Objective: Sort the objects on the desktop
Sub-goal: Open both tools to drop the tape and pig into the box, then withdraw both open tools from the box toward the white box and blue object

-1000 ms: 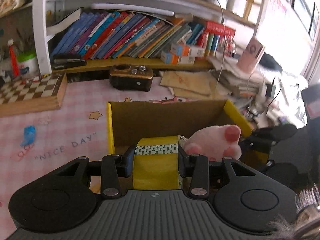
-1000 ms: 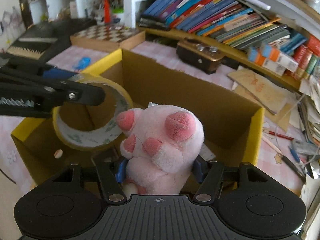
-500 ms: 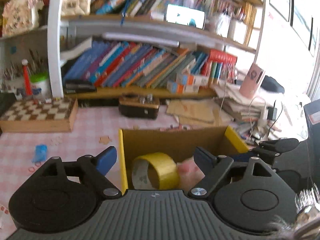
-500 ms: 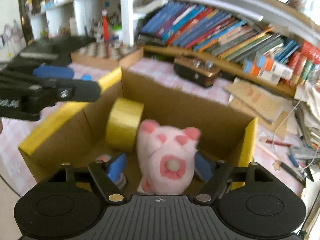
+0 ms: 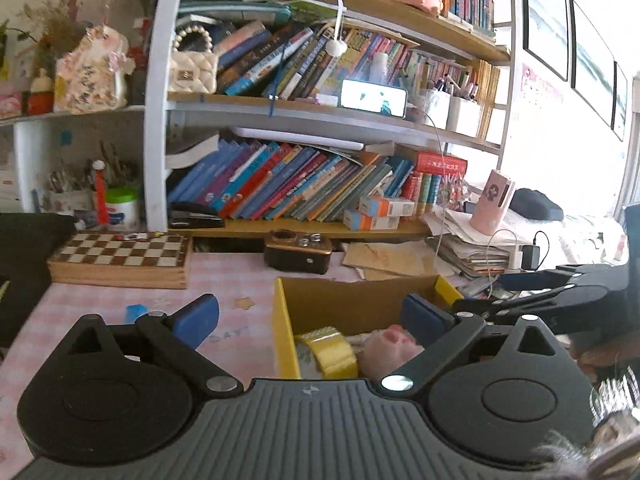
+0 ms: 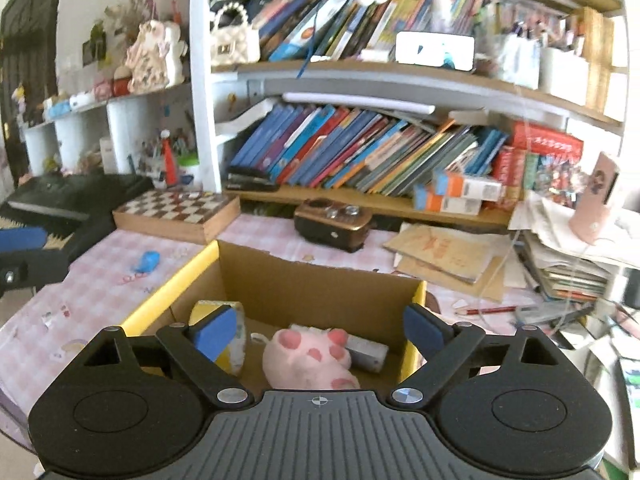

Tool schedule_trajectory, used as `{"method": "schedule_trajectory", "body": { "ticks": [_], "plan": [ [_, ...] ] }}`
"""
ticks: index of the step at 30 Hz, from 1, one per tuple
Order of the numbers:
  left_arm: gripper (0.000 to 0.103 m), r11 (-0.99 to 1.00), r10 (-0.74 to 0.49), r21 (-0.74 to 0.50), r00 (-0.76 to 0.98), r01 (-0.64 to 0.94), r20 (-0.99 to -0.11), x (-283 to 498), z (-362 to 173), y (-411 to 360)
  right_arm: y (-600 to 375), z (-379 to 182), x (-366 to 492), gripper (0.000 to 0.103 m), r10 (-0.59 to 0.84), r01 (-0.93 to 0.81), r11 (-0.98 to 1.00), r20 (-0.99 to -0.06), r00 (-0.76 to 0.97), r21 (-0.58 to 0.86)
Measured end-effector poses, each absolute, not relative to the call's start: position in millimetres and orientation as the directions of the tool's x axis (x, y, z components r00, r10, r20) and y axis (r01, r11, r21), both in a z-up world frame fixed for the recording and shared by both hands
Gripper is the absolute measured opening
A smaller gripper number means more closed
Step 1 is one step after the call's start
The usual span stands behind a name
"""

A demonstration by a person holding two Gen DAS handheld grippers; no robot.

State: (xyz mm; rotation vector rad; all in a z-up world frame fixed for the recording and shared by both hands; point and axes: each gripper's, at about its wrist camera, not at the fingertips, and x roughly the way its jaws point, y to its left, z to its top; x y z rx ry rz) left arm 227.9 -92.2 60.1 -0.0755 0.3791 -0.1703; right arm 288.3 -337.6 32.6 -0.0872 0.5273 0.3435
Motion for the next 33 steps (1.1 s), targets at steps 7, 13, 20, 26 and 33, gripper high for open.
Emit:
{"method": "schedule_trajectory", "body": {
  "ticks": [7,13,20,26,33],
  "plan": [
    [0.103,0.989,-0.127,-0.112,0.922,0.092,-0.367,189.6,52.0,-65.6,-343.6,33.3,246.8,0.094,0.21,-0.249,0.968,-0.48,0.852,-0.018],
    [0.103,0.993,-0.077,-0.113,0.922,0.037,-0.38,162.2,44.2,-40.3,-336.4,25.1,209.5,0.094,0.141,-0.191,0.98,-0.489,0.861,-0.054],
    [0.103,0.995,-0.029,-0.1,0.922,-0.01,-0.386,136.5,32.5,-21.7,-311.7,4.2,169.0,0.094,0.076,-0.145,0.985,-0.527,0.847,-0.091],
    [0.103,0.993,-0.029,-0.12,0.915,-0.021,-0.403,111.8,23.6,-8.5,-284.8,-9.7,136.9,0.094,0.094,-0.151,0.987,-0.561,0.822,-0.056],
    [0.103,0.989,-0.058,-0.147,0.874,-0.015,-0.482,84.9,0.8,-3.3,-263.8,-20.8,112.9,0.099,0.155,-0.149,0.987,-0.63,0.761,0.064]
  ]
}}
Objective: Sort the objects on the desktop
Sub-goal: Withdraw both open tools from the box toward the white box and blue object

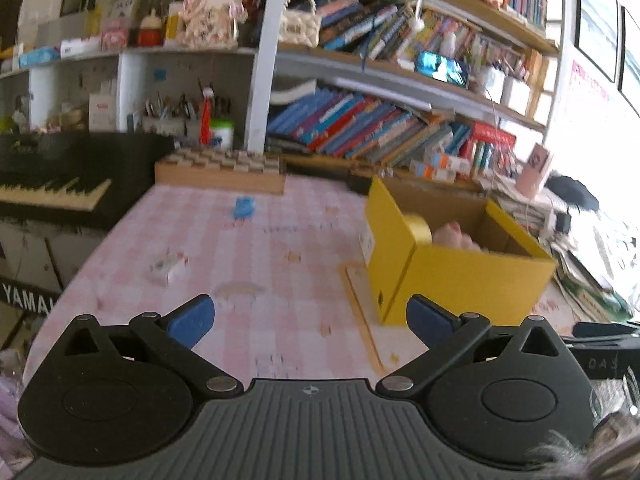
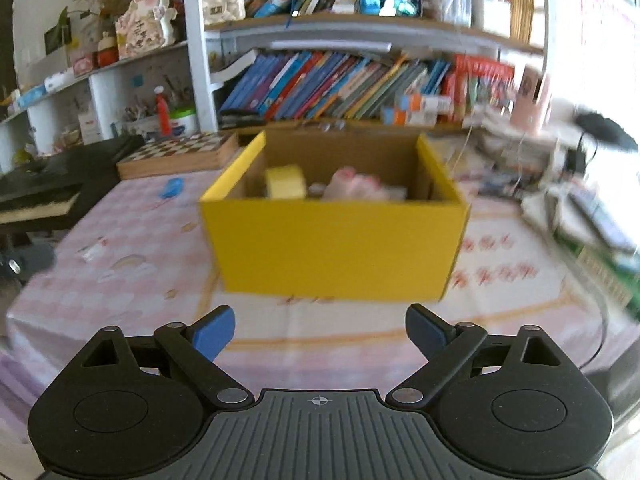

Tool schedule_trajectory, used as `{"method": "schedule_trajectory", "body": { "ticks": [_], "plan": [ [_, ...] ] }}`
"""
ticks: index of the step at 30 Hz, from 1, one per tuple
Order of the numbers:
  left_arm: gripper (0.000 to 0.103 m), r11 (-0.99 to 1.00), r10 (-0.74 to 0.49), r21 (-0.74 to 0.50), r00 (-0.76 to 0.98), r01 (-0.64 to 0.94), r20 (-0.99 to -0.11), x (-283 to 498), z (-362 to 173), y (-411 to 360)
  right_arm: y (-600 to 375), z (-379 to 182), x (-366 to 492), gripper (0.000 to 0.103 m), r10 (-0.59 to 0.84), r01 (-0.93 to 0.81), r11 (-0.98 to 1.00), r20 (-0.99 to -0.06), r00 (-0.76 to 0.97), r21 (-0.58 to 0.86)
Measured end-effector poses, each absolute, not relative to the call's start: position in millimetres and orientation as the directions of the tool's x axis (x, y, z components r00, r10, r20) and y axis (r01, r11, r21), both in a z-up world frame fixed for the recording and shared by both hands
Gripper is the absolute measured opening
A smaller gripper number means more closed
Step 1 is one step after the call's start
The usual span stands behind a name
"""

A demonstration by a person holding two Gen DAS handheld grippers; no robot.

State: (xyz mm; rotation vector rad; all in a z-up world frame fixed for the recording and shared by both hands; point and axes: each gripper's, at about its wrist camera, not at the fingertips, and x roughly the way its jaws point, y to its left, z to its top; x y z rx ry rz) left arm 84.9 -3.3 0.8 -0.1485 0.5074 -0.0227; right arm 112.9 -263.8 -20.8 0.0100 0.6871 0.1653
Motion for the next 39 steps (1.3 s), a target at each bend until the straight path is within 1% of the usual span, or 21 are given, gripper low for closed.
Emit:
{"method": "schedule_trajectory", "body": {
  "ticks": [3,13,18,20,24,28,33,39],
  "plan": [
    [0.103,0.99,-0.067,-0.144,0.862,-0.007,-0.502,75.3,-4.3,0.8,-251.3,-24.0,104.3,0.099,0.164,-0.164,0.985,-0.652,0.74,0.061],
    [0.103,0.984,-0.079,-0.176,0.829,-0.024,-0.553,56.1,-8.9,33.1,-208.1,-27.8,76.1,0.1,0.187,-0.228,0.973,-0.663,0.725,0.024],
    [0.103,0.977,-0.138,-0.21,0.836,0.027,-0.531,45.8,-7.7,46.0,-191.5,-29.3,68.4,0.101,0.194,-0.242,0.97,-0.665,0.721,0.021],
    [0.103,0.978,-0.15,-0.201,0.841,0.05,-0.52,41.6,-5.7,48.1,-185.8,-29.4,66.0,0.101,0.193,-0.244,0.97,-0.666,0.721,0.017],
    [0.103,0.986,-0.137,-0.154,0.849,0.066,-0.511,36.1,-3.1,49.7,-171.7,-29.4,62.9,0.101,0.193,-0.256,0.967,-0.663,0.723,0.002],
    [0.103,0.985,-0.152,-0.145,0.852,0.09,-0.5,31.8,-2.1,56.6,-157.3,-29.3,61.6,0.101,0.201,-0.275,0.962,-0.657,0.727,-0.01],
    [0.103,0.992,-0.113,-0.113,0.851,0.064,-0.512,28.5,-3.4,69.3,-140.6,-30.1,60.9,0.101,0.225,-0.297,0.955,-0.652,0.724,0.0],
    [0.103,0.99,-0.1,-0.134,0.856,0.037,-0.508,24.2,-1.9,92.2,-122.0,-27.6,62.3,0.102,0.274,-0.338,0.941,-0.64,0.718,0.024]
  ]
}}
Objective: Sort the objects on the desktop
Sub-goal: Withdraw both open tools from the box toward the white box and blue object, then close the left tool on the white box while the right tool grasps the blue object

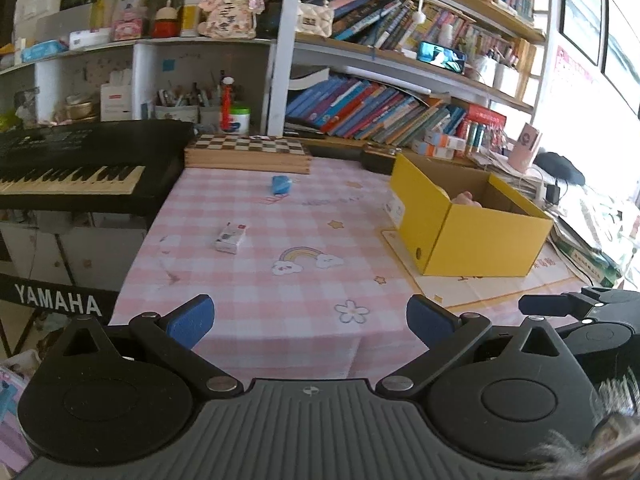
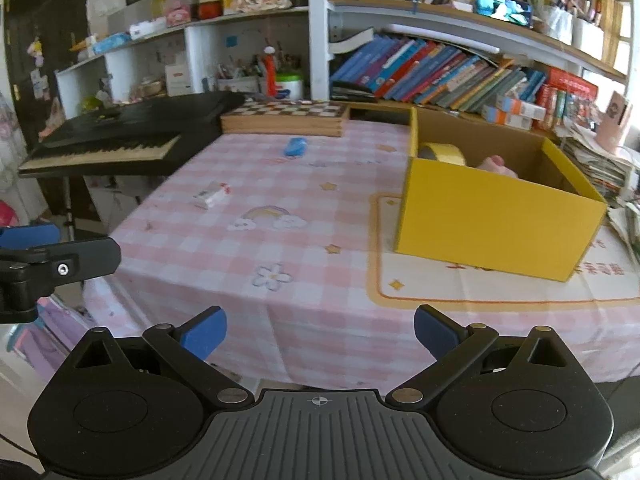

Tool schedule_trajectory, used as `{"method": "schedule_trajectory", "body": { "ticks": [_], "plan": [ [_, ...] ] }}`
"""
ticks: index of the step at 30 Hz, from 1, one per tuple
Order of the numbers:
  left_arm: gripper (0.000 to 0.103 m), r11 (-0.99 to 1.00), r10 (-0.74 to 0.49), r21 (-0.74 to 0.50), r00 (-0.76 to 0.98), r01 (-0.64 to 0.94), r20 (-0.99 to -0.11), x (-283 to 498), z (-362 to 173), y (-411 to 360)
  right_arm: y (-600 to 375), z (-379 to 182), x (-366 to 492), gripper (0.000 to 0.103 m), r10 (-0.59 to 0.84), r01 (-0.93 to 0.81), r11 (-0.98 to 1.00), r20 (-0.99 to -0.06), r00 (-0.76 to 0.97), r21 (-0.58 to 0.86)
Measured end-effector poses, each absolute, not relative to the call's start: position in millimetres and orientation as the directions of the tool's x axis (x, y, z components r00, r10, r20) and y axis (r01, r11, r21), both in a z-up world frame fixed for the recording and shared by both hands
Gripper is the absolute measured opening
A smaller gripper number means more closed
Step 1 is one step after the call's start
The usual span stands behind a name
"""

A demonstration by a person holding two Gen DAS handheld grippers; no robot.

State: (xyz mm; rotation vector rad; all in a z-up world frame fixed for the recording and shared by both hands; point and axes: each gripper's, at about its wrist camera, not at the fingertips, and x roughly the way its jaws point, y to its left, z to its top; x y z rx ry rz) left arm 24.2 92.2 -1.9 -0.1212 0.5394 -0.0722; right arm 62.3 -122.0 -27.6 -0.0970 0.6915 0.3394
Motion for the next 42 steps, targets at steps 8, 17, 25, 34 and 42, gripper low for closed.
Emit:
{"method": "schedule_trajectory", "body": {
  "ticks": [8,17,25,34,42],
  "plan": [
    [0.103,0.99,-0.067,-0.14,0.857,-0.006,-0.51,31.3,-1.5,110.0,-105.7,-24.5,68.6,0.103,0.268,-0.35,0.937,-0.629,0.73,-0.008],
    [0.103,0.982,-0.056,-0.184,0.852,-0.048,-0.521,53.9,-8.2,125.3,-89.3,-32.4,93.8,0.103,0.27,-0.391,0.919,-0.646,0.714,-0.049],
    [0.103,0.977,0.015,-0.171,0.842,-0.128,-0.539,90.6,-12.9,139.1,-74.5,-34.4,129.7,0.103,0.301,-0.441,0.896,-0.653,0.695,-0.057],
    [0.103,0.971,0.061,-0.155,0.814,-0.183,-0.577,129.6,-21.1,144.6,-59.0,-34.5,170.8,0.103,0.364,-0.527,0.847,-0.647,0.67,-0.068],
    [0.101,0.959,0.102,-0.157,0.807,-0.235,-0.582,162.8,-23.5,154.6,-54.4,-32.5,212.1,0.103,0.395,-0.551,0.832,-0.636,0.663,-0.057]
  ]
}}
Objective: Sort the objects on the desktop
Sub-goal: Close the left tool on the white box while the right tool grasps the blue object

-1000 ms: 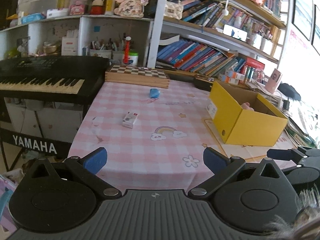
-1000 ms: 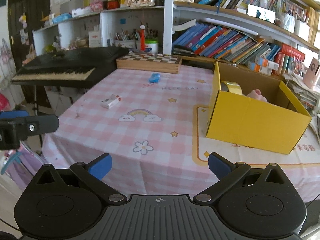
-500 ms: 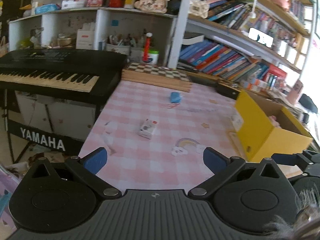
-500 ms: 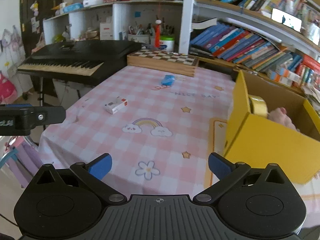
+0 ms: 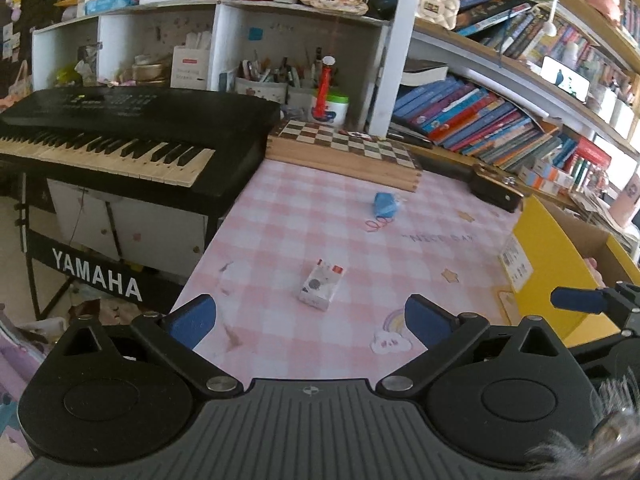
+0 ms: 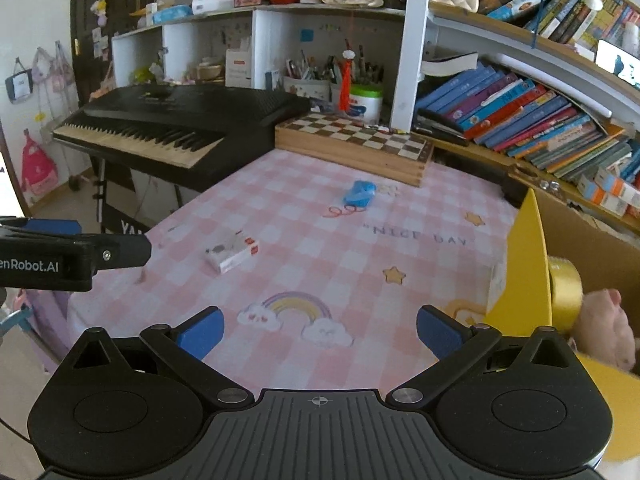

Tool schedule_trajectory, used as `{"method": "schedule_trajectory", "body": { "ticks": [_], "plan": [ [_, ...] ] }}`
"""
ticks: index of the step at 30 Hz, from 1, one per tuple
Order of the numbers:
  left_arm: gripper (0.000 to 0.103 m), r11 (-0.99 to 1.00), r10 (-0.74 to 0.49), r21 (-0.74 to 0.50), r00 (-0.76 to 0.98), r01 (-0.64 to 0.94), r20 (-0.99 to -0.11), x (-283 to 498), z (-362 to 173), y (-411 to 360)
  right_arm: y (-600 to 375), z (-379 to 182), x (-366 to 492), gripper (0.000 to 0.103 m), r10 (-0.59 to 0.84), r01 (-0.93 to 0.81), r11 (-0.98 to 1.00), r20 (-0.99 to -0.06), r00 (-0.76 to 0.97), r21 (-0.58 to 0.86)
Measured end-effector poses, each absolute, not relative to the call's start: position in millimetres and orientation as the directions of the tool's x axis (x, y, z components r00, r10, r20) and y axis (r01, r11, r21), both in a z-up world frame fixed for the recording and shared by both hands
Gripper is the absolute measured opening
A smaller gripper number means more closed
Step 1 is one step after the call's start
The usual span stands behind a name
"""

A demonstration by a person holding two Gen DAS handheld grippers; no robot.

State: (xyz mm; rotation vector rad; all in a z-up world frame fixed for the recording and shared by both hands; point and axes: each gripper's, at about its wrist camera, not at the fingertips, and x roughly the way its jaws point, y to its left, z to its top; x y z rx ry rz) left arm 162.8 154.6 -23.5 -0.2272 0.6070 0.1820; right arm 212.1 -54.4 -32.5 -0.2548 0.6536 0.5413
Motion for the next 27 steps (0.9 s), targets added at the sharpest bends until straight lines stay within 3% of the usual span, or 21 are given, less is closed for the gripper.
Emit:
{"method": "schedule_trajectory", "body": {
  "ticks": [8,10,14,21,27],
  "plan": [
    [0.096,0.955,0.149,-0.123,0.794,-0.27,-0.589,194.2,-31.7,156.3,-53.8,-24.9,256.6,0.102,0.408,-0.522,0.852,-0.578,0.707,-0.037],
    [0.087,0.957,0.138,-0.123,0.785,-0.263,-0.604,205.2,-38.3,154.9,-52.7,-24.6,269.4,0.102,0.415,-0.522,0.853,-0.58,0.701,-0.02],
    [0.083,0.967,0.11,-0.111,0.77,-0.229,-0.629,228.8,-53.2,149.0,-48.4,-24.3,291.1,0.102,0.424,-0.517,0.856,-0.581,0.695,0.005],
    [0.052,0.978,0.106,-0.063,0.734,-0.199,-0.671,272.4,-79.3,142.4,-27.6,-36.7,332.1,0.099,0.433,-0.505,0.861,-0.612,0.662,0.063],
    [0.048,0.98,0.134,-0.012,0.709,-0.197,-0.692,290.5,-90.2,140.3,-12.6,-45.7,361.7,0.099,0.439,-0.518,0.853,-0.626,0.645,0.065]
  ]
}}
